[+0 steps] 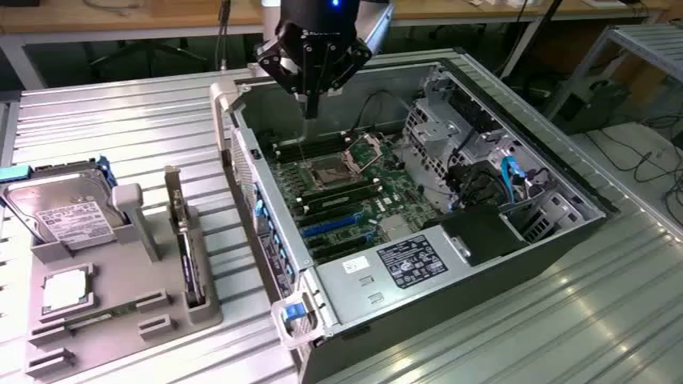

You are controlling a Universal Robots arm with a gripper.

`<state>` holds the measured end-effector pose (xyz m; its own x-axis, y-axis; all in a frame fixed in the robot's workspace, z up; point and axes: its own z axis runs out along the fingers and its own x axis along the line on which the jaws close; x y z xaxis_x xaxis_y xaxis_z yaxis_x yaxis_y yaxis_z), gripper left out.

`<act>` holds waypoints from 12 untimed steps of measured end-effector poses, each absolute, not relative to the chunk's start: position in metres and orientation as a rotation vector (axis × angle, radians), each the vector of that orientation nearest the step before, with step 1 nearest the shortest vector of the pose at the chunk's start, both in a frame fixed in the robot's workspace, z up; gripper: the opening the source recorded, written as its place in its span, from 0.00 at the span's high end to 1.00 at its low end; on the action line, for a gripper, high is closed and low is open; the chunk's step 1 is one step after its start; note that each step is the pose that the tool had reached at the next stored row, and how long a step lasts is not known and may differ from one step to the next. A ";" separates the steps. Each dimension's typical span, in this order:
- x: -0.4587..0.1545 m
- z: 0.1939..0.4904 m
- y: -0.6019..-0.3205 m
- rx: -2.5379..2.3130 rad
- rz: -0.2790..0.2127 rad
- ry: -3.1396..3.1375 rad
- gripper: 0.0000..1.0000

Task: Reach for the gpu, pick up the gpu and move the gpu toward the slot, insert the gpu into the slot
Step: 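Reach for the gpu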

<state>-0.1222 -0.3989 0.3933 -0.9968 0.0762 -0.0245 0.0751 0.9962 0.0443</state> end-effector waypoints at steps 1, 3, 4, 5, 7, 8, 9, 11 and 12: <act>-0.124 0.393 -0.399 0.118 0.068 3.112 0.89; -0.142 0.393 -0.399 0.118 0.068 3.113 0.89; -0.146 0.393 -0.399 0.118 0.068 3.112 0.89; -0.155 0.393 -0.400 0.118 0.068 3.112 0.89; -0.162 0.393 -0.401 0.118 0.068 3.112 0.89; -0.163 0.393 -0.402 0.118 0.068 3.112 0.89; -0.164 0.393 -0.402 0.118 0.068 3.112 0.89; -0.166 0.393 -0.402 0.118 0.068 3.113 0.89; -0.167 0.393 -0.402 0.118 0.068 3.113 0.89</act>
